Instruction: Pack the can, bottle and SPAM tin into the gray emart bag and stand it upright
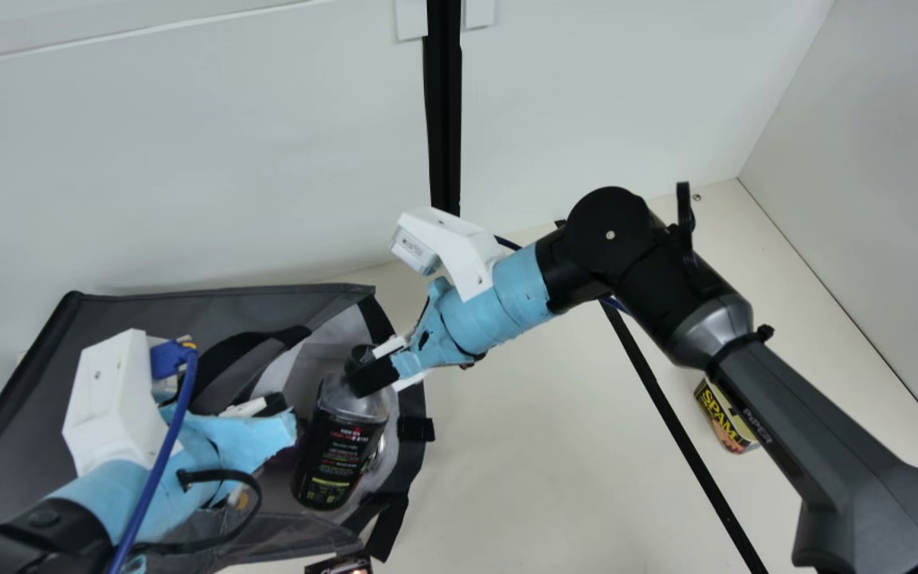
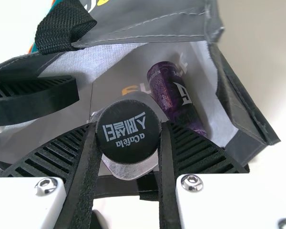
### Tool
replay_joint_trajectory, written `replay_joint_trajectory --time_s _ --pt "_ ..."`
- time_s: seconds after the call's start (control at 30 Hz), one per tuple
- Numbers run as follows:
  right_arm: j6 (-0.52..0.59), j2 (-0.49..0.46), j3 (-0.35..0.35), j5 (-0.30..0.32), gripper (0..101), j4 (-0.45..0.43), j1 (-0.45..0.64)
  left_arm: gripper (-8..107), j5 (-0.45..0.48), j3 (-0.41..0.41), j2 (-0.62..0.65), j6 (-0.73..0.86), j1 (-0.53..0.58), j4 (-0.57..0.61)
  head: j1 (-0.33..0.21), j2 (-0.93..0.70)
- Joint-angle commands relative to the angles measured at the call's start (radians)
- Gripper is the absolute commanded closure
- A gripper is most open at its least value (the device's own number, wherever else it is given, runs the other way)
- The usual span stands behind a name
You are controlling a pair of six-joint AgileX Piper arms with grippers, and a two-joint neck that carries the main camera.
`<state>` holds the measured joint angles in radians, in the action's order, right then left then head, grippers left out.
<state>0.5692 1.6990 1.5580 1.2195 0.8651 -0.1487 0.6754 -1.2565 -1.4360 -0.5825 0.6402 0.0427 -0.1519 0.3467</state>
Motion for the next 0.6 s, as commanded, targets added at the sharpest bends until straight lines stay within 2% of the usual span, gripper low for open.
replay_joint_trajectory --time_s 0.0,0.57 --pt "-0.002 0.006 0.004 0.001 101 -0.007 -0.008 107 0.000 0.000 0.000 0.000 0.000 0.000 -0.023 0.002" --pt "-0.024 0.065 0.046 0.001 101 -0.045 -0.071 107 0.000 0.000 0.000 0.000 0.000 0.000 -0.023 0.002"
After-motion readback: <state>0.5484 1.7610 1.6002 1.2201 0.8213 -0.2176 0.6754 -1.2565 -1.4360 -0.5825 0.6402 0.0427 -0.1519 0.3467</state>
